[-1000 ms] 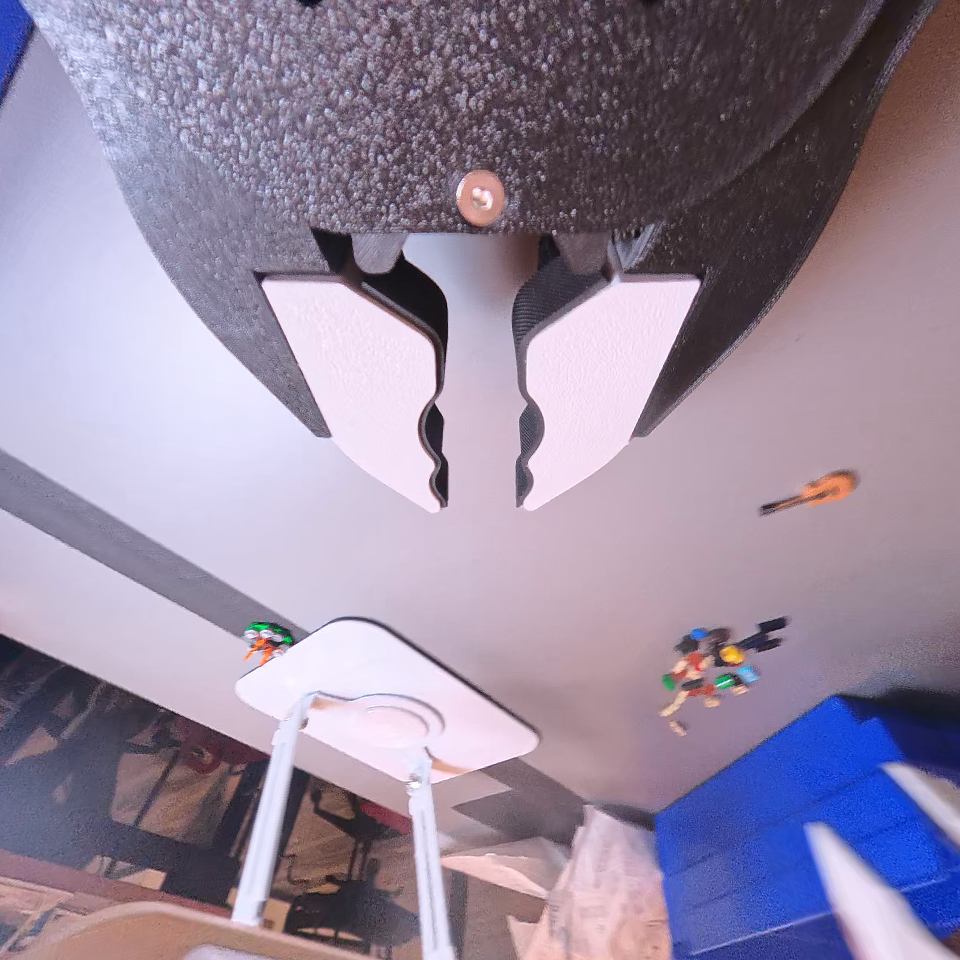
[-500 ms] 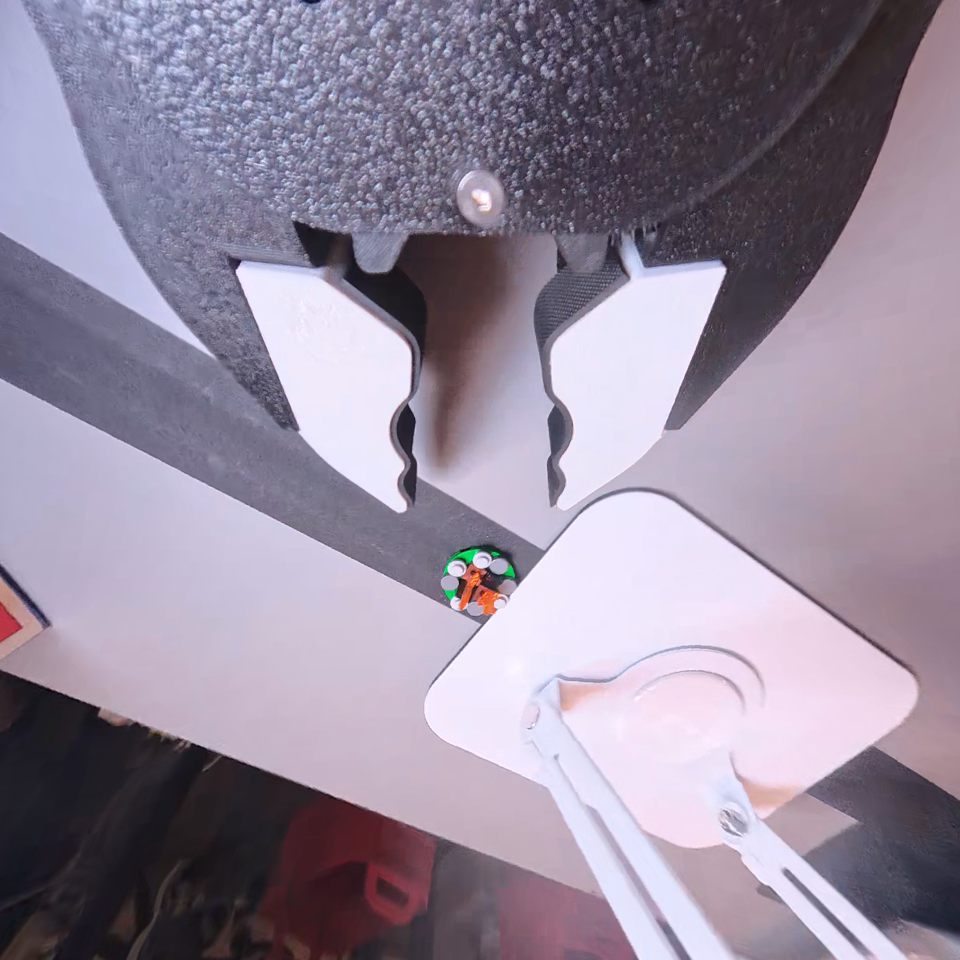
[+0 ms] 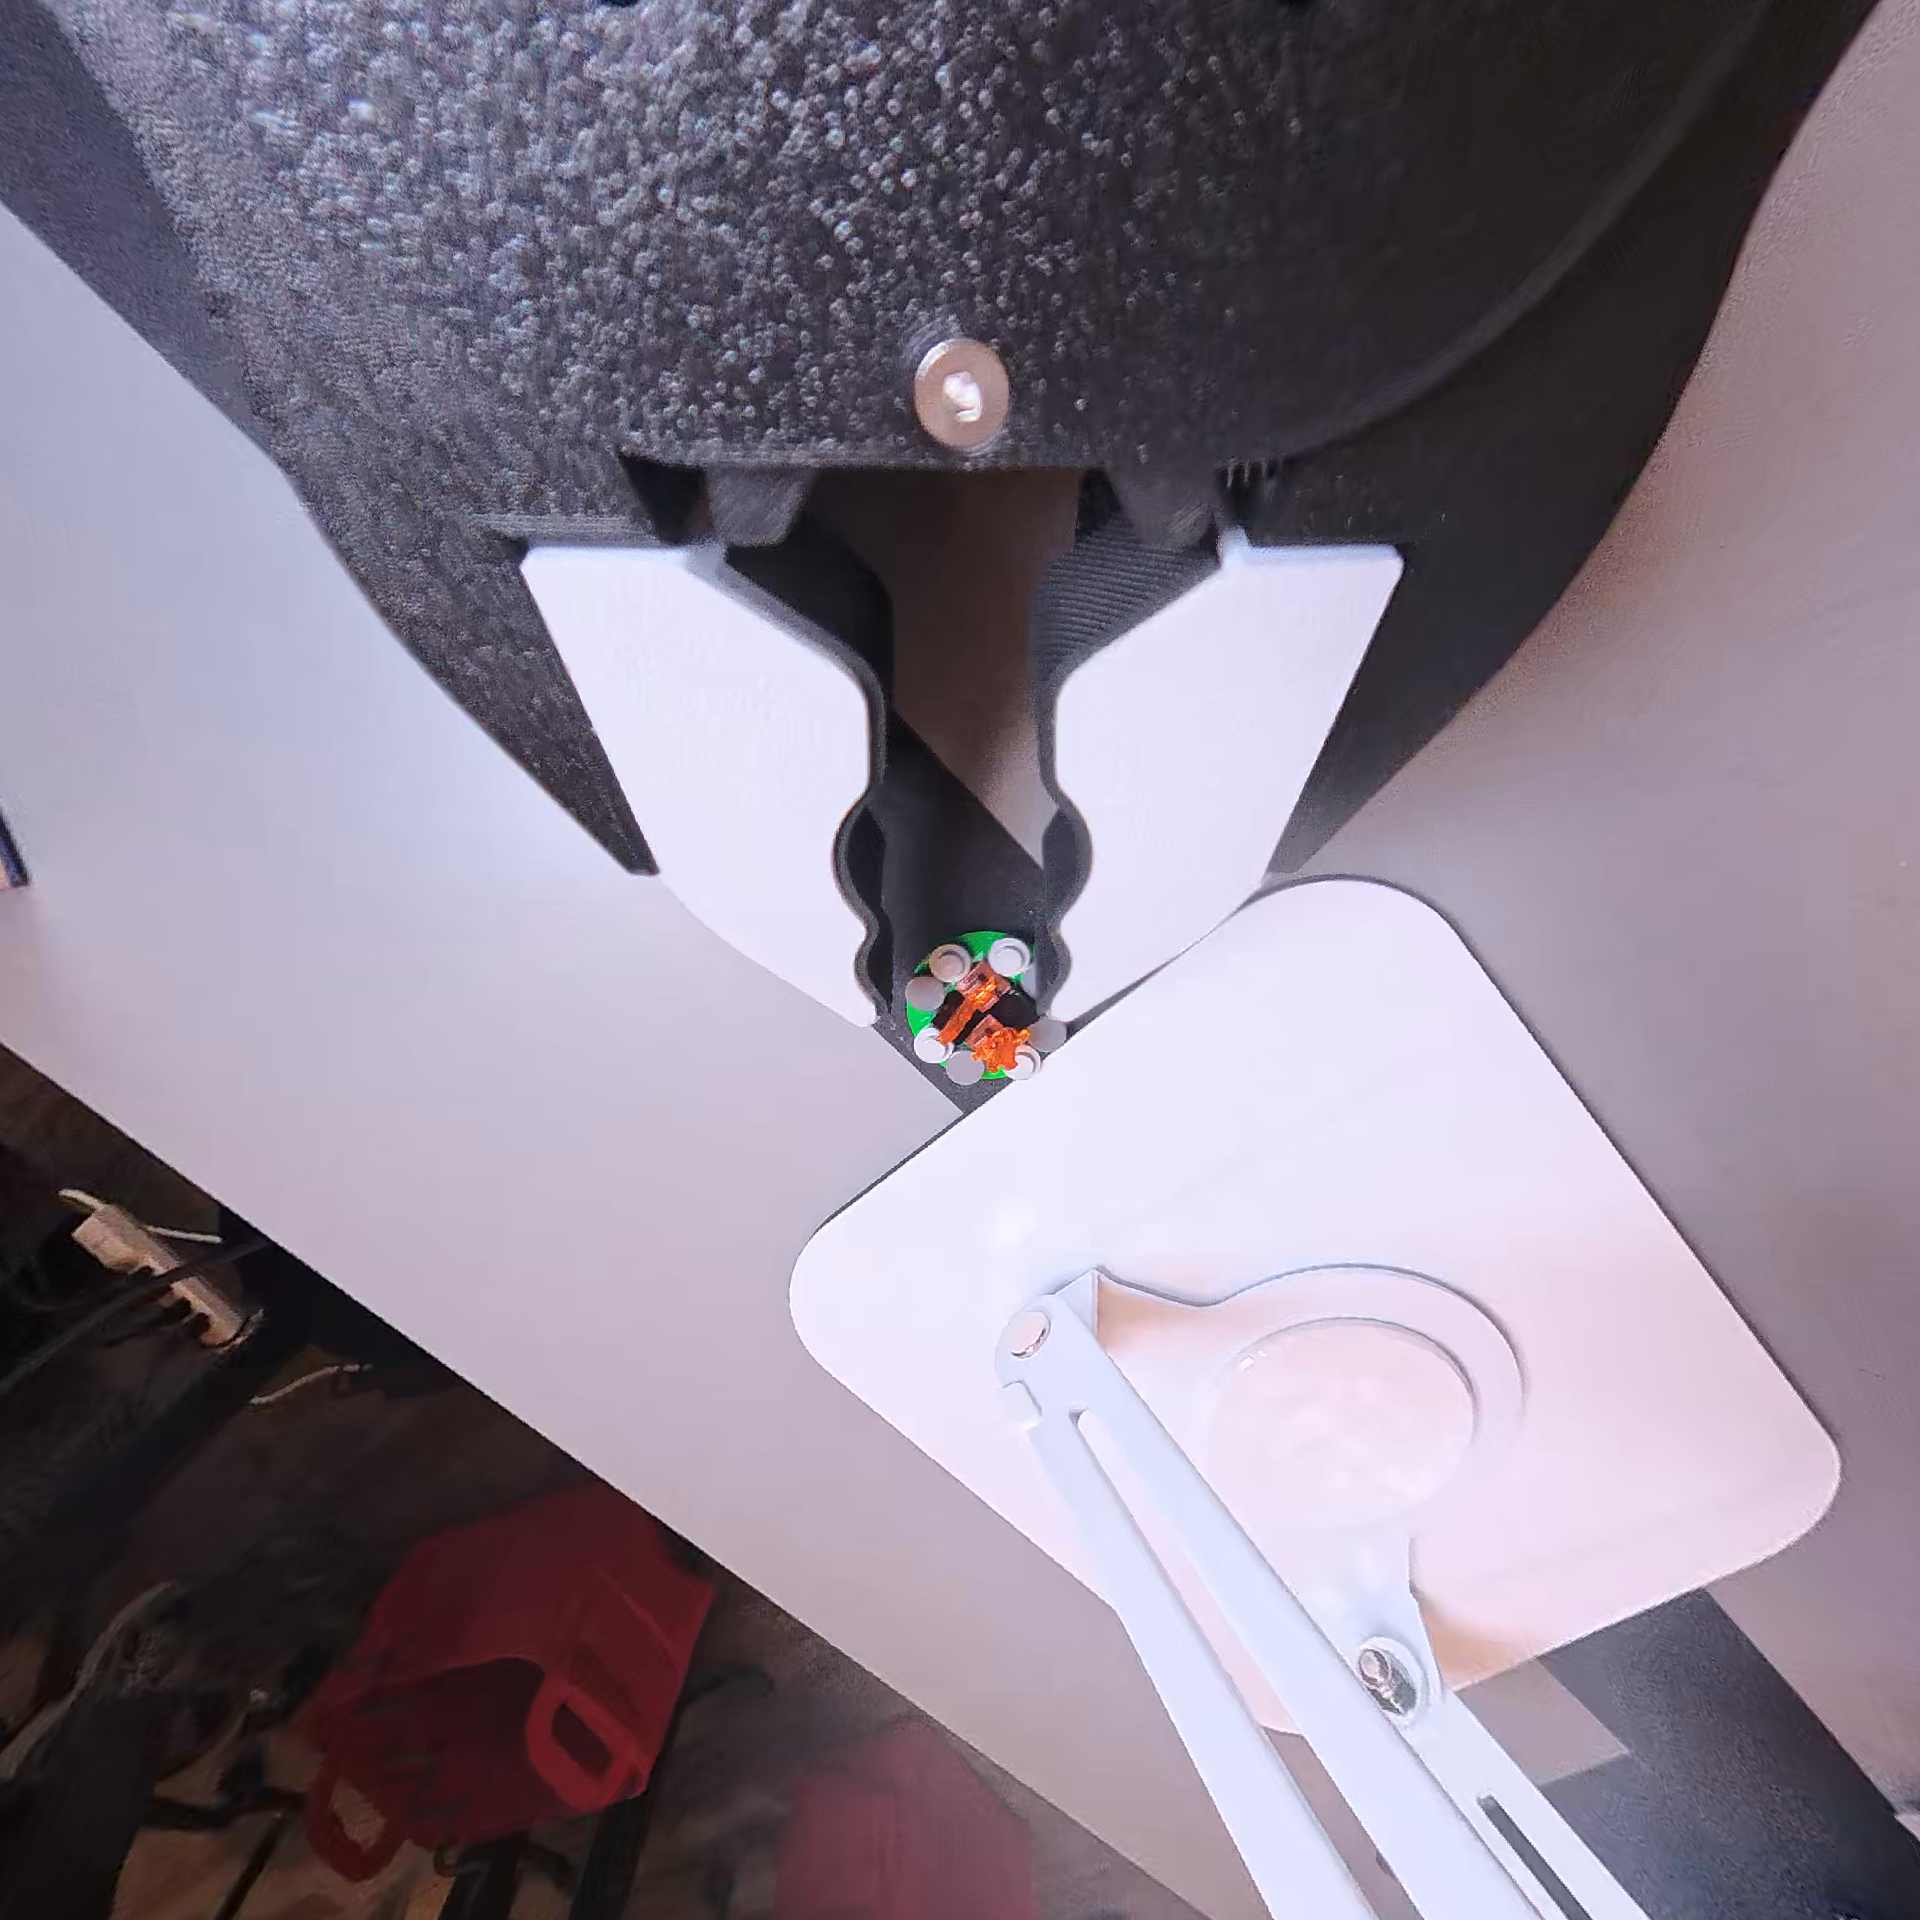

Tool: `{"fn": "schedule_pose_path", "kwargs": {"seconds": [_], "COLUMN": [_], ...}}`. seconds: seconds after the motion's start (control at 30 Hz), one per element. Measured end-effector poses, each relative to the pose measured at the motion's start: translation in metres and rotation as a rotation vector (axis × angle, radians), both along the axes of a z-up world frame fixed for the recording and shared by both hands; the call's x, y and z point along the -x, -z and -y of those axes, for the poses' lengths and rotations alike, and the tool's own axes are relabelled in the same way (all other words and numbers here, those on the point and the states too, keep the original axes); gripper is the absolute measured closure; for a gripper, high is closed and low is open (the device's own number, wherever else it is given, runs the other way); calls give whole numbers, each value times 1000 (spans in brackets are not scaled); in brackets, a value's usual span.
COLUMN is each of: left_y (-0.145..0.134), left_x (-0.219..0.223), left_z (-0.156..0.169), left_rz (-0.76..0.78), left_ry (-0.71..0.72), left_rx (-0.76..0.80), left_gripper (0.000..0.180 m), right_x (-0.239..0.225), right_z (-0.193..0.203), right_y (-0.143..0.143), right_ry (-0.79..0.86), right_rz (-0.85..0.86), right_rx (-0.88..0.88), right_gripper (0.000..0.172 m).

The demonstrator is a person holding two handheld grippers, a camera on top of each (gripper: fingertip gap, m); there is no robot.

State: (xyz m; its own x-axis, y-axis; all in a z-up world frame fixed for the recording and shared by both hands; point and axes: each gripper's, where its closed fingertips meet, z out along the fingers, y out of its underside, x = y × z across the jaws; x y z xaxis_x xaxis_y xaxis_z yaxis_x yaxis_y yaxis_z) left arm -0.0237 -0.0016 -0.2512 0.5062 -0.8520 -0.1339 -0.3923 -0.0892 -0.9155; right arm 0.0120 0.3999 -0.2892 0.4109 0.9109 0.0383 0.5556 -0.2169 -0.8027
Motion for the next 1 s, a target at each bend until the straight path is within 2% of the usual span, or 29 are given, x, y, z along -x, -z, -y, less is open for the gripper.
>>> {"fn": "schedule_pose_path", "kwargs": {"seconds": [0.2, 0.33, 0.6, 0.63, 0.7, 0.77, 0.87, 1.0], "left_y": [3, 4, 3, 2, 2, 3, 4, 6], "left_x": [-1, 0, 1, 1, 1, 0, -3, -5], "left_z": [0, -1, 1, 1, 2, 3, 4, 5], "left_rz": [-14, -18, -27, -25, -22, -24, -28, -39], "left_ry": [10, 6, 5, 5, 10, 17, 29, 37], "left_rx": [-3, -7, -24, -23, -23, -22, -21, -25], "left_gripper": [165, 166, 167, 168, 168, 167, 167, 167], "right_x": [4, 4, -10, -12, -17, -23, -24, -10], "right_z": [-1, -3, -1, 1, 9, 19, 31, 33], "right_y": [-3, -3, -1, -2, -2, 2, 6, 7], "right_ry": [-114, -141, -78, -72, -83, -118, -197, -267], "right_rz": [-7, 2, 39, 35, 63, 121, 207, 236], "right_rx": [-36, -62, -83, -94, -119, -178, -279, -211], "right_gripper": [154, 172, 172, 169, 144, 129, 123, 112]}}
